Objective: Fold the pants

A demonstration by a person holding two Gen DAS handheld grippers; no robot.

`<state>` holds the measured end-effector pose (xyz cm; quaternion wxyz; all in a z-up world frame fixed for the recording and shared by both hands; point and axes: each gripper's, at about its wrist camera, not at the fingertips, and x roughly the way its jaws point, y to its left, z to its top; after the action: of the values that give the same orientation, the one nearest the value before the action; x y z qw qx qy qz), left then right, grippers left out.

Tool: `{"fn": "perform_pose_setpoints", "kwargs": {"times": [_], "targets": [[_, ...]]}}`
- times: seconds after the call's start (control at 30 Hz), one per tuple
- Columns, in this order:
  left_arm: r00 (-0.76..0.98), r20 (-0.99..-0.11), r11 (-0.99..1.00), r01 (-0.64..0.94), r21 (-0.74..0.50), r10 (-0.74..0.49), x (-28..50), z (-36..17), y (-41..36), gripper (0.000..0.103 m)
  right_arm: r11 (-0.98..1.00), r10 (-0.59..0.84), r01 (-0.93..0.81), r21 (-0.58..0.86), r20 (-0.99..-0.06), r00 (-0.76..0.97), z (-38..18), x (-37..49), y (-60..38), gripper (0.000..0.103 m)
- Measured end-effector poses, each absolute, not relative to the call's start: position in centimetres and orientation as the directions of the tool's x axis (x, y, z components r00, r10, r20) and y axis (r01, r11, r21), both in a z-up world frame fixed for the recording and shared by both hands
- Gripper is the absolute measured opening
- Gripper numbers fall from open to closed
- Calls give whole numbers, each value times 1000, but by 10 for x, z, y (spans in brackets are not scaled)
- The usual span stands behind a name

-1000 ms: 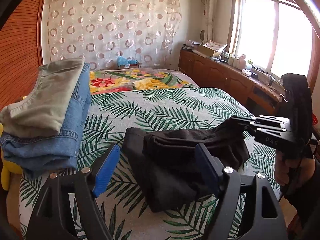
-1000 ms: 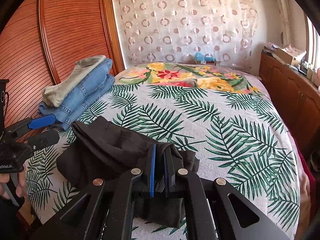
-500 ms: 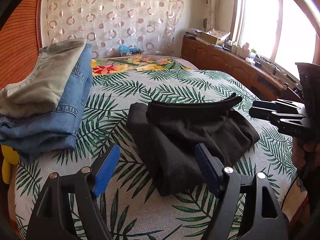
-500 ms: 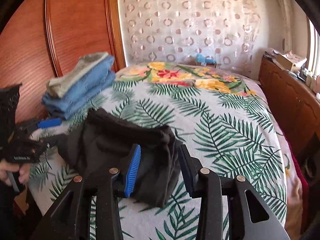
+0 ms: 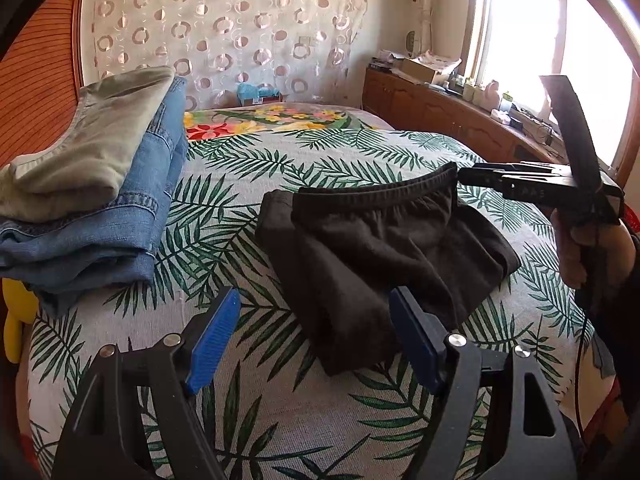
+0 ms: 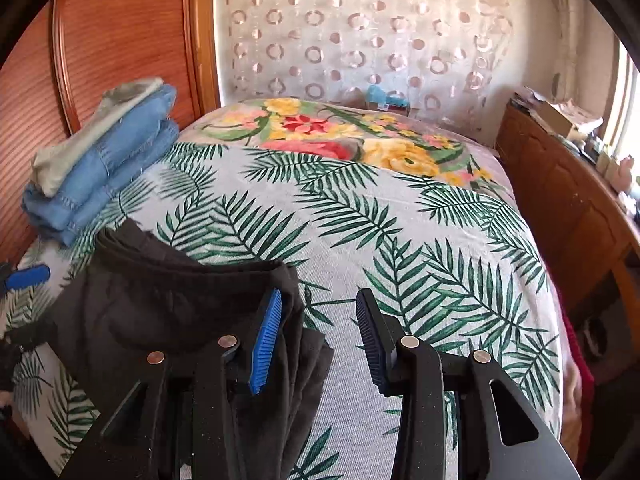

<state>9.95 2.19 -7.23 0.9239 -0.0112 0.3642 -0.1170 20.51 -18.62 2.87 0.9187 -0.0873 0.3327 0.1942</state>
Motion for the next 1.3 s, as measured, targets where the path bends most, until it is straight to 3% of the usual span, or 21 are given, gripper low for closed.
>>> {"fn": "perform_pose_setpoints", "kwargs": {"times": [0.2, 0.4, 0.57, 0.73, 0.8, 0.93, 0.97, 1.03, 1.3], "targets": [[704, -668, 969, 211, -127, -241, 88, -73, 26, 75, 904, 350, -425, 37, -636, 688, 29, 177, -208, 40], [679, -682, 960, 246, -137, -271, 76, -78, 24, 48, 873, 407, -482, 80, -664, 627, 15, 134, -223, 40], [660, -702, 959, 254, -126, -267, 76, -87, 20, 43, 859, 433, -501, 104, -670, 603, 7, 115, -236, 40], [651, -712, 957, 269, -108, -263, 83, -91, 15, 29, 862, 430, -494, 117, -683, 590, 0, 122, -238, 40], [649, -715, 956, 277, -96, -260, 85, -92, 12, 28, 859, 441, -495, 133, -684, 581, -1, 129, -236, 40], [650, -709, 952, 289, -103, -274, 87, -91, 11, 13, 842, 467, -518, 150, -685, 560, -4, 141, -228, 21], [656, -702, 951, 294, -99, -276, 85, -90, 11, 11, 836, 474, -527, 153, -685, 553, -4, 143, -227, 13], [686, -678, 955, 285, -83, -264, 79, -84, 14, 9, 830, 482, -537, 150, -676, 558, -3, 141, -228, 6], [702, -653, 952, 287, -105, -284, 55, -74, 26, 8, 835, 497, -528, 156, -627, 600, 9, 119, -250, 4]]}}
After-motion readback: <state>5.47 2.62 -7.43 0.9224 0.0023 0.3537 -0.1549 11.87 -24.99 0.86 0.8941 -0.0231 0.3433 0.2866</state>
